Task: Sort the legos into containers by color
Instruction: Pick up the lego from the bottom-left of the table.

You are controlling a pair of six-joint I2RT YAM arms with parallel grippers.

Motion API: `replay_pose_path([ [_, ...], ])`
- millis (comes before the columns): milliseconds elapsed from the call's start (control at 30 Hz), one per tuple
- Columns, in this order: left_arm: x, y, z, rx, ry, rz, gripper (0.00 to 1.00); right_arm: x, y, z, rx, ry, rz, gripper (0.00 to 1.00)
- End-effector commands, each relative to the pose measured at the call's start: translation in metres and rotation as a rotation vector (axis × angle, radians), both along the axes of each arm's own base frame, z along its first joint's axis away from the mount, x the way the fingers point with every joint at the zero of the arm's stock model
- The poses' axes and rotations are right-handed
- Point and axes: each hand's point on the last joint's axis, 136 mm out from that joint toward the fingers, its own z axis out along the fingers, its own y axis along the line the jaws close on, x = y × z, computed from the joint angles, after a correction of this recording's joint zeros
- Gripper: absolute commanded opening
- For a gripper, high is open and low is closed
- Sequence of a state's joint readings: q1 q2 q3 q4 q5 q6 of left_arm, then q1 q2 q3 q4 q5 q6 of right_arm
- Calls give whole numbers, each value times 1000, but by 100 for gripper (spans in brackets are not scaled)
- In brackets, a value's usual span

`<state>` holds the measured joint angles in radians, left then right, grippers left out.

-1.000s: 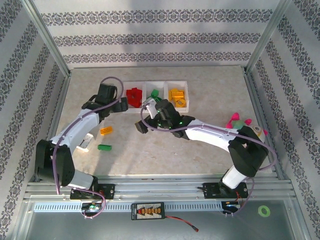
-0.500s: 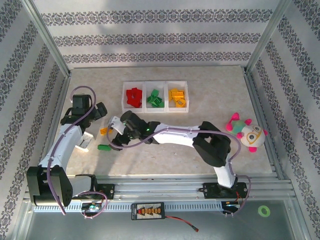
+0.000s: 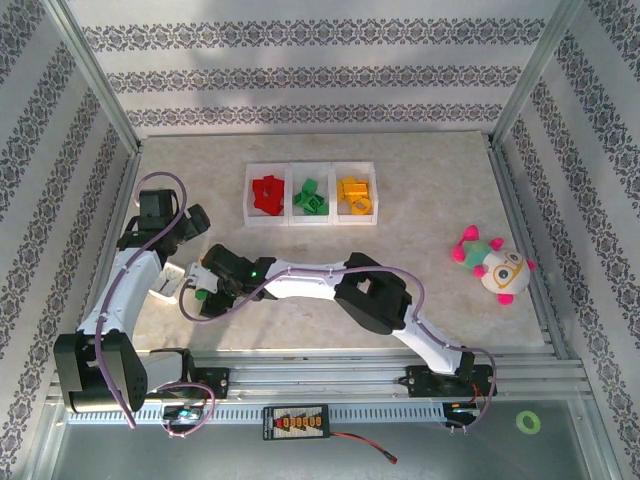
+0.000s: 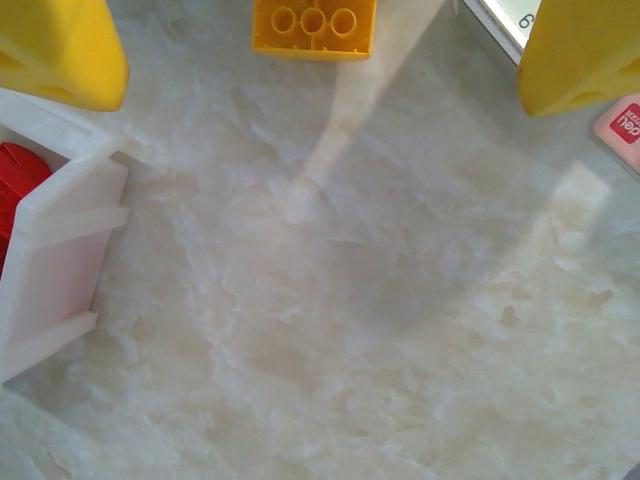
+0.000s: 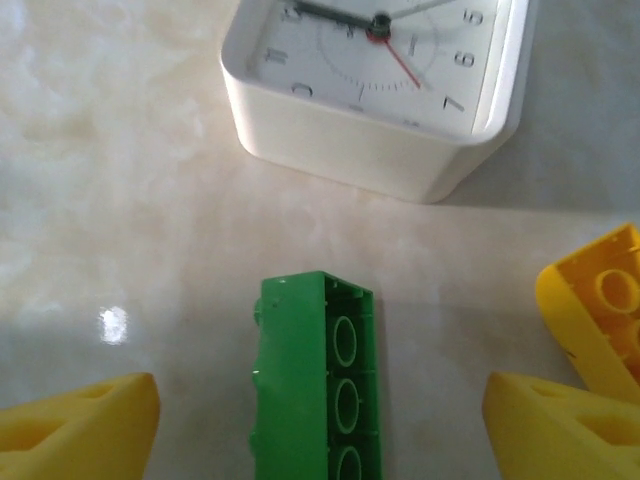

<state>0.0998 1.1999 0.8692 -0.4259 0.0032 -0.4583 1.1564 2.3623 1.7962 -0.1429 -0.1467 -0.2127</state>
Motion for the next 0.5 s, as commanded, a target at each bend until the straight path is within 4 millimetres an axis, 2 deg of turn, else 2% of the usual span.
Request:
replay_pose_path([
  [0, -5, 3, -4, -31, 4, 25, 99, 8, 4, -6, -21, -19, -16, 76],
  [167, -4, 3, -4, -35, 3, 18, 99, 7, 4, -8, -23, -3, -20, 50],
  [367, -2, 0, -5, -42, 1, -10, 99, 7, -2, 2, -13, 2, -36, 27],
  [467, -1, -1, -4, -32, -3, -29, 99, 7, -6, 11, 2, 2, -47, 25],
])
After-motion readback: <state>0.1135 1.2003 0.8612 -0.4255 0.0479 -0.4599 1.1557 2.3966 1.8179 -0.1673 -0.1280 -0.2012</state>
